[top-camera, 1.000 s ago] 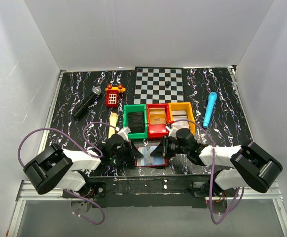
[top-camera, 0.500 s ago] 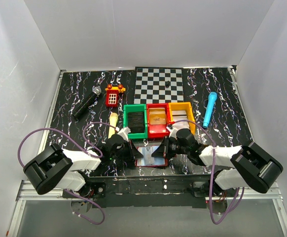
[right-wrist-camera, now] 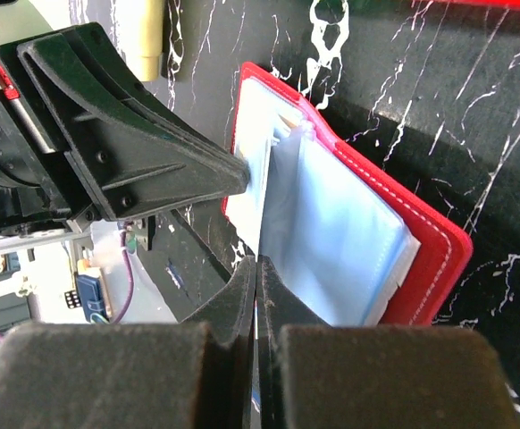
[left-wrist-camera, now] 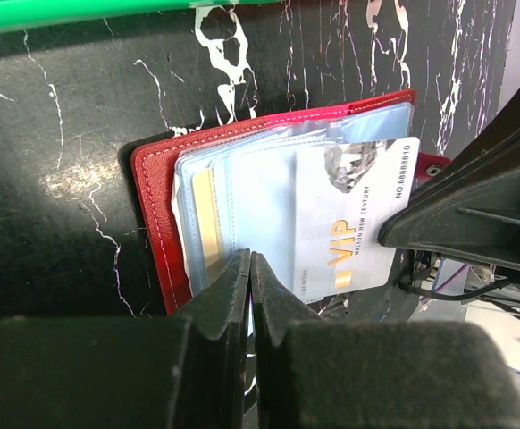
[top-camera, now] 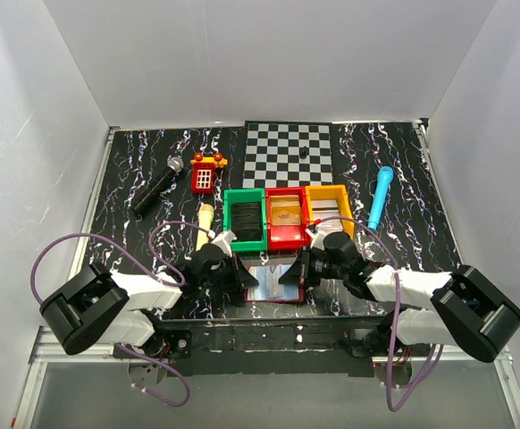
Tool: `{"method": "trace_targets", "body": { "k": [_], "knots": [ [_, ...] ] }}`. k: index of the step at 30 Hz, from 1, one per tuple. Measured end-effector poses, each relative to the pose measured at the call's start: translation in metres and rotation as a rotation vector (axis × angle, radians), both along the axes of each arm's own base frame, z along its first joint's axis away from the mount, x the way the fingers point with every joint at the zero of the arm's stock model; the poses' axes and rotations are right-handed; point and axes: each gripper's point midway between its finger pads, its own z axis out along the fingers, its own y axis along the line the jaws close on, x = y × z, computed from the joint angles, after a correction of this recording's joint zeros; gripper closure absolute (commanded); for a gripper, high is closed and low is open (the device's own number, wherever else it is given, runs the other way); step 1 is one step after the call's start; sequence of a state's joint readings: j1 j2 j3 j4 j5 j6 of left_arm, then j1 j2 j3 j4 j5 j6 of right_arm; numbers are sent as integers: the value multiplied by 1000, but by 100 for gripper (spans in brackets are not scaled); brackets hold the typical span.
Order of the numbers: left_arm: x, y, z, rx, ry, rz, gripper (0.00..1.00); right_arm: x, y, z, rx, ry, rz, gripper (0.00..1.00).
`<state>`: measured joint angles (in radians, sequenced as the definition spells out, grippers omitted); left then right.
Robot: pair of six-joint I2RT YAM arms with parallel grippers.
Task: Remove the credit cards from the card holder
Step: Remove the credit card from the card holder.
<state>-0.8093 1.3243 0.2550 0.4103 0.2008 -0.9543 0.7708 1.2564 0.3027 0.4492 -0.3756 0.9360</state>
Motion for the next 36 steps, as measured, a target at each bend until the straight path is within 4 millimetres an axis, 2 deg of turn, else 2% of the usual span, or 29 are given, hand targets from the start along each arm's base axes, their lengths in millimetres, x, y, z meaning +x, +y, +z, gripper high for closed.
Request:
{"method": "trace_targets", "body": {
  "k": [9, 10, 12, 14, 18, 20, 23, 28, 29, 32, 33, 36],
  "knots": [
    [0, 7, 0, 17, -10, 25, 100, 3, -16, 16, 10, -46, -33, 99],
    [0, 8, 0, 20, -12, 25, 92, 2, -18, 18, 11, -53, -34, 99],
    [0, 9, 0, 24, -17, 25, 70, 1, -20, 24, 18, -75, -29, 99],
    [1, 8, 5, 11, -31, 21, 57, -1, -22, 28, 19, -92, -23, 99],
    [1, 10, 18, 4, -76, 13, 42, -8, -32, 34, -22, -126, -3, 99],
    [0, 14, 24, 11, -90, 12, 34, -7, -36, 45, -44, -160, 1, 99],
    [6, 15, 51, 0, -143, 28, 32, -2, -42, 79, -63, -259, 5, 99],
    [25, 9, 128, -103, -293, 73, 29, 4, -47, 145, -65, -428, 34, 99],
    [27, 10, 141, -123, -322, 85, 30, 4, -48, 153, -73, -447, 46, 99],
    [33, 27, 167, -158, -381, 192, 9, 0, -51, 166, -138, -464, 110, 99],
    [35, 35, 173, -162, -394, 229, 5, -3, -51, 170, -154, -467, 135, 99],
    [32, 48, 192, -189, -461, 254, 3, -21, -42, 178, -207, -473, 287, 99]
  ]
}}
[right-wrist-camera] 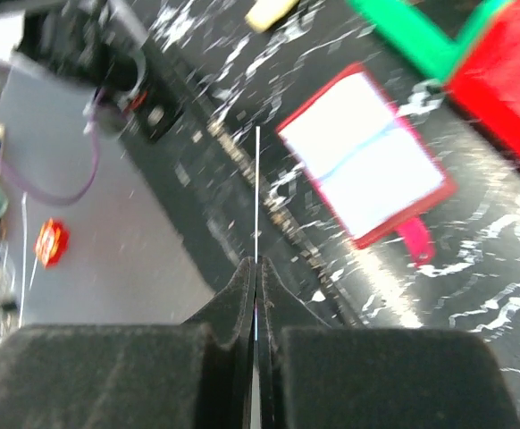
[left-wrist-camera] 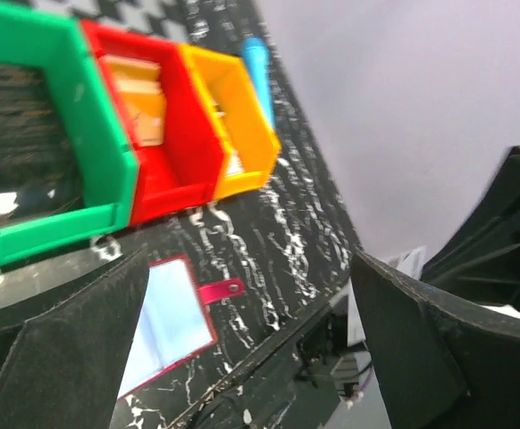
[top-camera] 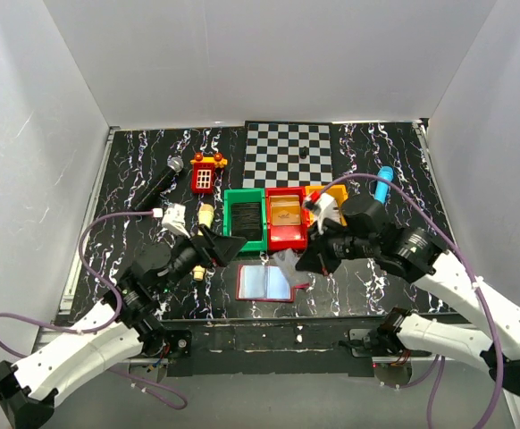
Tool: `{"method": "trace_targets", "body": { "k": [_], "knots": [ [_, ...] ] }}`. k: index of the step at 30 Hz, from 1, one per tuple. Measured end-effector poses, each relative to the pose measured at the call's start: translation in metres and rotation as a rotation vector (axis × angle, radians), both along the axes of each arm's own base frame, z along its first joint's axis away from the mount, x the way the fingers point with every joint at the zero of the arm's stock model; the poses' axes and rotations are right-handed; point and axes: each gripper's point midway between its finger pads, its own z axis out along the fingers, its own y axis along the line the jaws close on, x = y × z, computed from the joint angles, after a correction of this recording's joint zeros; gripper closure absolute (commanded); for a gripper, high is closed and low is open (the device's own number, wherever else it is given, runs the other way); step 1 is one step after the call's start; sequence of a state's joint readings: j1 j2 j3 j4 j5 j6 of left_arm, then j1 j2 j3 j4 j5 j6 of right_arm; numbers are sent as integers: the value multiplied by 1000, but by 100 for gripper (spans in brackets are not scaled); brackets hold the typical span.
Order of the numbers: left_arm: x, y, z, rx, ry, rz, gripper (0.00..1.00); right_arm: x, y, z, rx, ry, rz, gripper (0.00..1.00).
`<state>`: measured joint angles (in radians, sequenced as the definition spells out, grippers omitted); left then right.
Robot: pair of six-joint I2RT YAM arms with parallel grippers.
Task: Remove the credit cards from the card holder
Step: Remove the credit card from the card holder, then place the credit card in the storage box.
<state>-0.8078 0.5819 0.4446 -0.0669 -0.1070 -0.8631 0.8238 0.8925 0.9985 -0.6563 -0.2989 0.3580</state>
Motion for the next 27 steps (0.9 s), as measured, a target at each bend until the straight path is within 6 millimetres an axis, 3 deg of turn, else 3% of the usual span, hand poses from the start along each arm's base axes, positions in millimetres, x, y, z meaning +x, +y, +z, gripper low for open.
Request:
{"method": "trace_targets", "body": {
  "k": [5, 7, 14, 21, 27],
  "knots": [
    [-34, -18, 43, -79, -221, -241, 13, -57, 19, 4, -52, 26, 317, 99],
    [-50, -30, 53, -99, -281, -366, 19, -70, 22, 4, -55, 36, 391, 99],
    [-85, -62, 39, -67, -286, -697, 32, -81, 25, 5, -42, 47, 476, 99],
    [-115, -68, 35, -98, -276, -912, 42, -86, 26, 8, -23, 56, 507, 99],
    [-129, -70, 30, -107, -263, -1005, 69, -87, 27, 8, -21, 60, 513, 99]
  ]
}}
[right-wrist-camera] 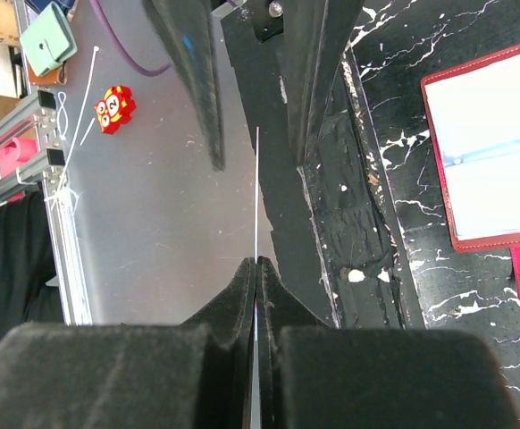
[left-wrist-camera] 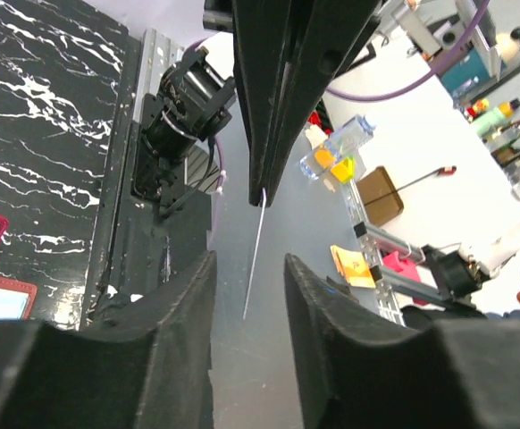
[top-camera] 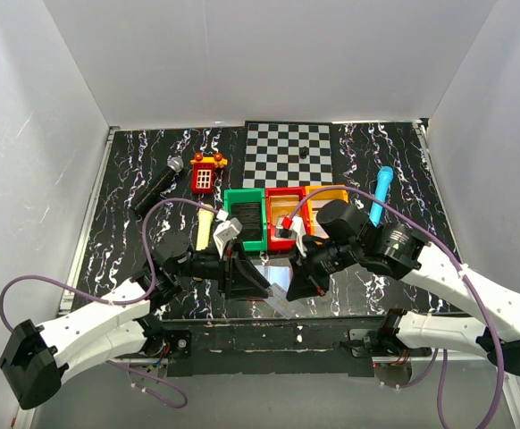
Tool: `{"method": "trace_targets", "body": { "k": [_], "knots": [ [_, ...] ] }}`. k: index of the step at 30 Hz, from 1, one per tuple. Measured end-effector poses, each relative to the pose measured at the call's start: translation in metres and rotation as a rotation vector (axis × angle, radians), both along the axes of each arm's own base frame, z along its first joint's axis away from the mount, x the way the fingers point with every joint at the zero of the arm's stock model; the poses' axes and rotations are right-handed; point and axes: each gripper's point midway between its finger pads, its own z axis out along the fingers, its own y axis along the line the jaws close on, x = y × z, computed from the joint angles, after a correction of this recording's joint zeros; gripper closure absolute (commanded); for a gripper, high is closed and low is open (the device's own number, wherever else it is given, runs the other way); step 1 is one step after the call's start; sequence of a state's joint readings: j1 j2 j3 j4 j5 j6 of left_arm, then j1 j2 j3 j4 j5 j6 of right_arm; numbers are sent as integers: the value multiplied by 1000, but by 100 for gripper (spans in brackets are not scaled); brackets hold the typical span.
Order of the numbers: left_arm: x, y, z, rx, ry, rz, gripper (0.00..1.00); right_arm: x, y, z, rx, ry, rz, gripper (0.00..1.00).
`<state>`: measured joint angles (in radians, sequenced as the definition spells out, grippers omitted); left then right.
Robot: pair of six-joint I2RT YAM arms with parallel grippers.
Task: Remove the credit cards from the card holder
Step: Place the credit card in the storage box.
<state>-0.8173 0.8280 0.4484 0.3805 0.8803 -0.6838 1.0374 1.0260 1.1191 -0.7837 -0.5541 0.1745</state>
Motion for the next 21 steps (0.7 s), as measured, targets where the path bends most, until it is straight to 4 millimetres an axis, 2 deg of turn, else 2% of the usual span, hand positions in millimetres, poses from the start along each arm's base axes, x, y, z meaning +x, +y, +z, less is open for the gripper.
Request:
{"method": "trace_targets", "body": {
  "k": [5, 9, 12, 15, 16, 19, 21],
  "knots": [
    [-6, -6, -13, 37, 29, -45, 80, 2, 3, 0, -2, -1, 6, 99],
    [-7, -7, -14, 40, 25, -50, 93, 2, 3, 0, 0, -7, 10, 99],
    [-7, -7, -14, 38, 18, -49, 99, 3, 3, 0, -1, -11, 10, 99],
    [-8, -7, -13, 33, 12, -56, 100, 3, 3, 0, -2, -11, 9, 99],
    [-8, -7, -13, 31, 10, -57, 100, 3, 3, 0, -3, -11, 9, 97],
    [-8, -7, -13, 30, 9, -60, 100, 3, 3, 0, -3, -10, 8, 78],
    [-7, -8, -12, 27, 7, -56, 100, 3, 4, 0, 0, -9, 5, 72]
  ]
}}
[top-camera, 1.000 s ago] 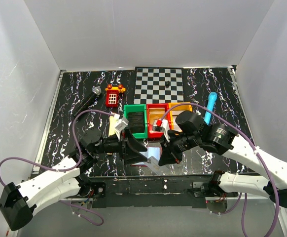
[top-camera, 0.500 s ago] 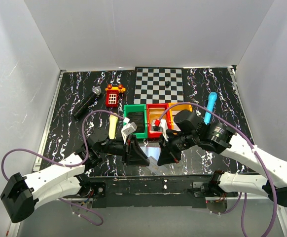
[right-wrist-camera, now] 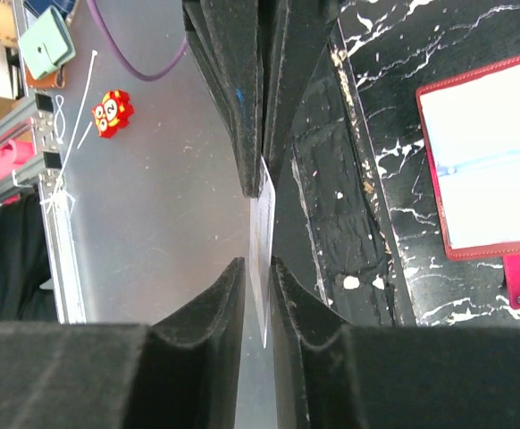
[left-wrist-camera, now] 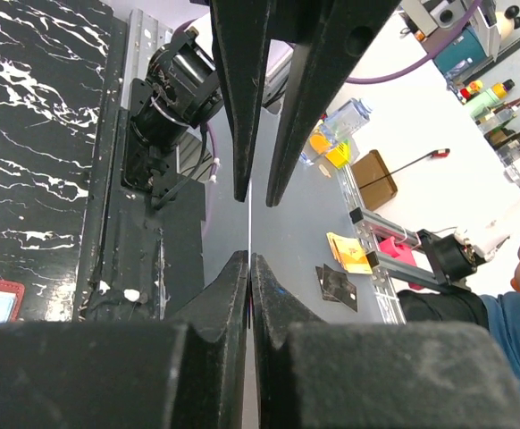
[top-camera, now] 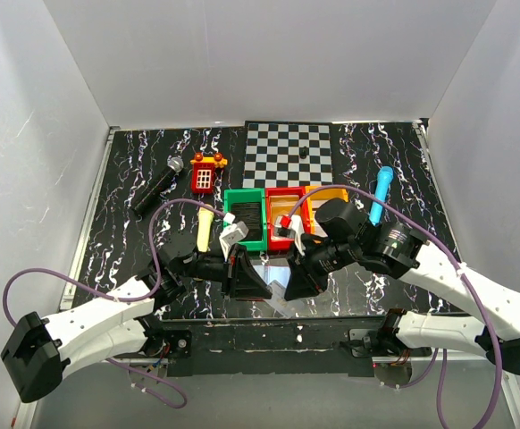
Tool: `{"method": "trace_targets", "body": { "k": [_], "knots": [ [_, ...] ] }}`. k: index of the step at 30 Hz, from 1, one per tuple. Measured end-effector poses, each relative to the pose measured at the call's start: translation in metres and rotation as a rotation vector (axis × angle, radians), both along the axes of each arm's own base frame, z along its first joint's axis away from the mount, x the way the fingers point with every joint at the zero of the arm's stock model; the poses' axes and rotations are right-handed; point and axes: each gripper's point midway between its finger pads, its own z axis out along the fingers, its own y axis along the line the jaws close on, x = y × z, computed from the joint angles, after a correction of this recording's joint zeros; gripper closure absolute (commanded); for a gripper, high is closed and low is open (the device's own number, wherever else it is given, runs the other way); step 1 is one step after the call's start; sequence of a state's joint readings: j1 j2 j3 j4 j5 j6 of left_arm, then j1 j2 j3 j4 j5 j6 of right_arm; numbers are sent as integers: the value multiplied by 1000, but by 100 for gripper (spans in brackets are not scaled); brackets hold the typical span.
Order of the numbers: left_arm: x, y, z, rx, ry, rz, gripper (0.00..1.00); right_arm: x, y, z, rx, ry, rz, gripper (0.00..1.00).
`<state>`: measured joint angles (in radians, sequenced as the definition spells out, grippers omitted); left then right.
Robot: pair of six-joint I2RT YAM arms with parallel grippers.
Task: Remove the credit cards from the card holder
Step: Place the credit card in the storage box.
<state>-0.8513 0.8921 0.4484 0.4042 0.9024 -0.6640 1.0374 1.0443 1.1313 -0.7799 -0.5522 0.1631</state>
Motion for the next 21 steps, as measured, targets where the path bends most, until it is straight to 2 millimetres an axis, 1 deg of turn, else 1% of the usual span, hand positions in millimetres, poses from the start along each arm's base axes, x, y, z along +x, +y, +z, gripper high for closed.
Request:
{"method": "trace_targets", "body": {
  "k": [2, 7, 12, 18, 21],
  "knots": [
    [2, 0, 1, -5, -4, 12, 100, 1, 2, 2, 15, -2, -6, 69],
    [5, 1, 6, -40, -25, 51, 100, 2, 3, 4, 62, -11, -31, 68],
    [7, 1, 3, -50, -15, 73, 100, 6, 1, 4, 105, -8, -75, 72],
    [9, 1, 9, -70, -20, 86, 100, 16, 0, 8, 143, -7, -135, 80],
    [9, 1, 9, -71, -17, 88, 100, 18, 1, 10, 154, -7, -142, 76]
  ]
}}
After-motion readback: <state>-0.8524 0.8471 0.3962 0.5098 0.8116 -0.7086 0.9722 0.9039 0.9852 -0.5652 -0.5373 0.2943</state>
